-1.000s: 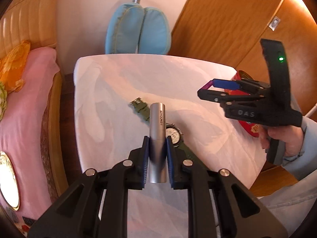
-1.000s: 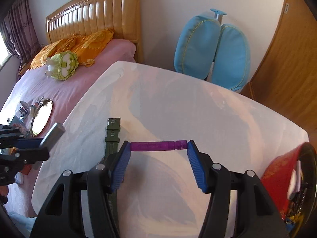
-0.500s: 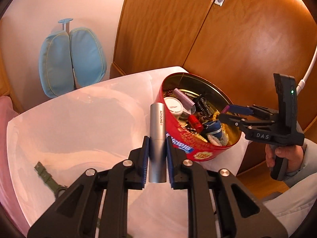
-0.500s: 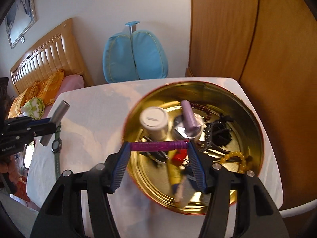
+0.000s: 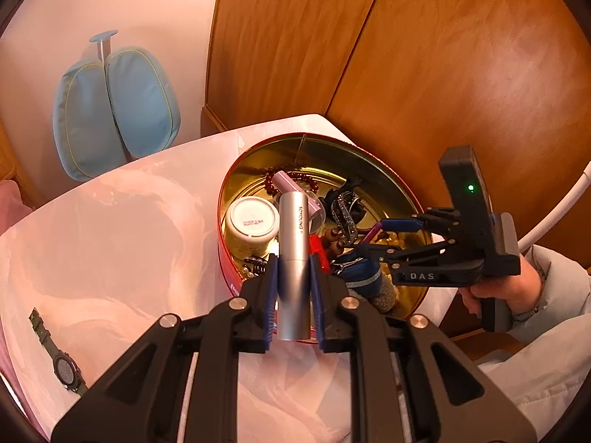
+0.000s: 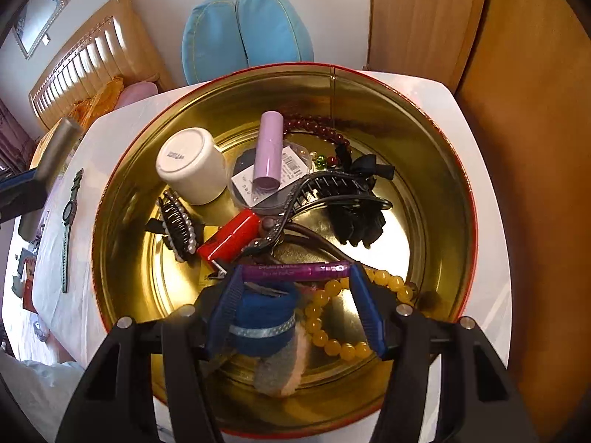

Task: Organize jewelry
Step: 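Carry the silver tube and purple stick into the red tin and open both tools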

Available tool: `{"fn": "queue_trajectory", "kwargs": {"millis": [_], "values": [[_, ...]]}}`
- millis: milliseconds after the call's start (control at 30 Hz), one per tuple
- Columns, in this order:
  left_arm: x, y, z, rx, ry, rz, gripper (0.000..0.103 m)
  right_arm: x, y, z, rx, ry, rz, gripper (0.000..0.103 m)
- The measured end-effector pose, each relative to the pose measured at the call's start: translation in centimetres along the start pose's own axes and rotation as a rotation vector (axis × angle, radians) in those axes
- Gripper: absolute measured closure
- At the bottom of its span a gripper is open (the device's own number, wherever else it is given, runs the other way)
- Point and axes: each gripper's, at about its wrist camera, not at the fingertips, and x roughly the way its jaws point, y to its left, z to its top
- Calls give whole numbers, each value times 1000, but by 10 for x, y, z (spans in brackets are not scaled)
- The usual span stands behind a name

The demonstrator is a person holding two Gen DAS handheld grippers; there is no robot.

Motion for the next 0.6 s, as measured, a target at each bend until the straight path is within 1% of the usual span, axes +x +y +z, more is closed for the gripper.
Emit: {"fn": "queue_trajectory", "kwargs": {"millis": [100, 133, 200, 267, 367, 400, 467, 600], "values": [[6, 3, 9, 11, -2, -11, 86, 4, 2, 5, 8, 19, 25, 42], [6, 5, 11, 13, -4, -19, 86, 5, 4, 6, -6, 33, 11, 42], [11, 4, 15, 29, -1, -37, 86, 5, 8, 7, -33, 44, -14, 38], [16, 3, 17, 51, 16, -52, 86, -2, 10, 6, -25, 17, -7, 29], [26, 0, 22, 80, 46, -70, 86, -19, 8, 4, 6, -56, 15, 15], [30, -3, 24, 91, 52, -75, 86, -25, 7, 3, 16, -82, 14, 14], [38, -10, 28, 125, 70, -91, 86, -35, 3, 2, 34, -119, 10, 13], [70, -23, 33, 170, 167, -110, 86, -55, -3, -6, 81, -188, 12, 13]]}}
